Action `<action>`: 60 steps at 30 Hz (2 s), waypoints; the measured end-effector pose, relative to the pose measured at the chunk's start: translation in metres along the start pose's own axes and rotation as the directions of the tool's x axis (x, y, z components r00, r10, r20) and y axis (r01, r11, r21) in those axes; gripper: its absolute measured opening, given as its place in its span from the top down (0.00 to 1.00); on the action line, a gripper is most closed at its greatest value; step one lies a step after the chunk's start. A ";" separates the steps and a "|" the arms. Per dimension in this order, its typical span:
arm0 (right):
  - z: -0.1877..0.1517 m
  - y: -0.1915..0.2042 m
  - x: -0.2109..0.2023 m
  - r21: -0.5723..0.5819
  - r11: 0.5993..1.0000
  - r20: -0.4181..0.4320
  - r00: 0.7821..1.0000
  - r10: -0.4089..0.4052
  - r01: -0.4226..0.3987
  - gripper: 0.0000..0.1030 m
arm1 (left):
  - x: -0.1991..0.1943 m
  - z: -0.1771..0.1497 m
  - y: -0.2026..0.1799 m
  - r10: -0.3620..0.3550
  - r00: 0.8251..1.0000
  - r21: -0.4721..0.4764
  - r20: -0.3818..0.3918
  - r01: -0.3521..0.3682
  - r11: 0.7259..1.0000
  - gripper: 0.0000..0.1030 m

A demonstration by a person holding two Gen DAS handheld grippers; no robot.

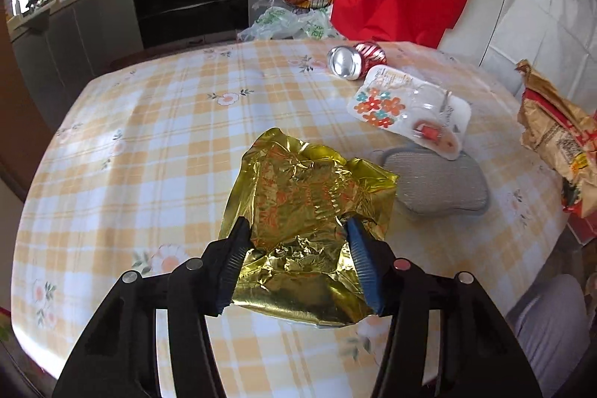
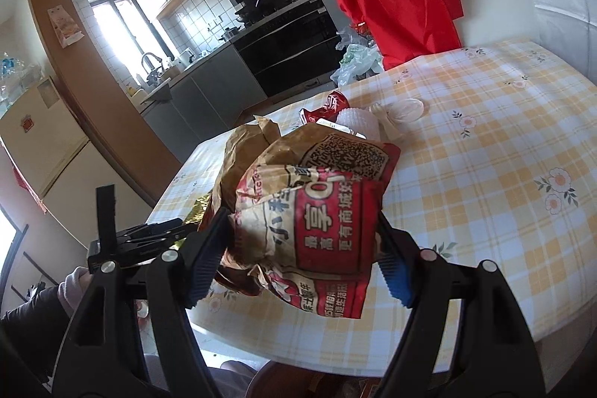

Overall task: Collect trash
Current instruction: 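Lower the snack bag and gold packet into the bin and open both grippers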

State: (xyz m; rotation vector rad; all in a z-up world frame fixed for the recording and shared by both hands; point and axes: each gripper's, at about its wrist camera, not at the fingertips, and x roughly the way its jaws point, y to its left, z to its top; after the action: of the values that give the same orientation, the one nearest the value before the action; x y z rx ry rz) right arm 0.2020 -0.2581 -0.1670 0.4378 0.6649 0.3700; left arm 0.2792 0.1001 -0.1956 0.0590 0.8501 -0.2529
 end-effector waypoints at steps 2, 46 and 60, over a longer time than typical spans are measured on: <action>-0.002 0.001 -0.009 -0.003 1.000 0.009 1.000 0.000 0.000 0.29 | -0.022 -0.005 -0.006 -0.011 1.000 -0.008 0.019 0.011 1.000 0.49; -0.051 -0.013 -0.130 0.043 0.999 0.117 0.993 0.024 -0.029 0.29 | -0.089 -0.153 -0.200 -0.303 0.942 -0.009 -0.144 0.305 0.952 0.45; -0.061 -0.004 -0.121 0.013 1.000 0.071 0.997 0.004 -0.005 0.28 | -0.129 -0.138 -0.174 -0.152 0.986 -0.094 0.062 0.158 0.983 0.06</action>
State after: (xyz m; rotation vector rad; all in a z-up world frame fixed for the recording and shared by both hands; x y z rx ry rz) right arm 0.0741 -0.3008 -0.1507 0.4631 0.5976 0.3533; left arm 0.0535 -0.0216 -0.1816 -0.1061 0.8127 -0.3569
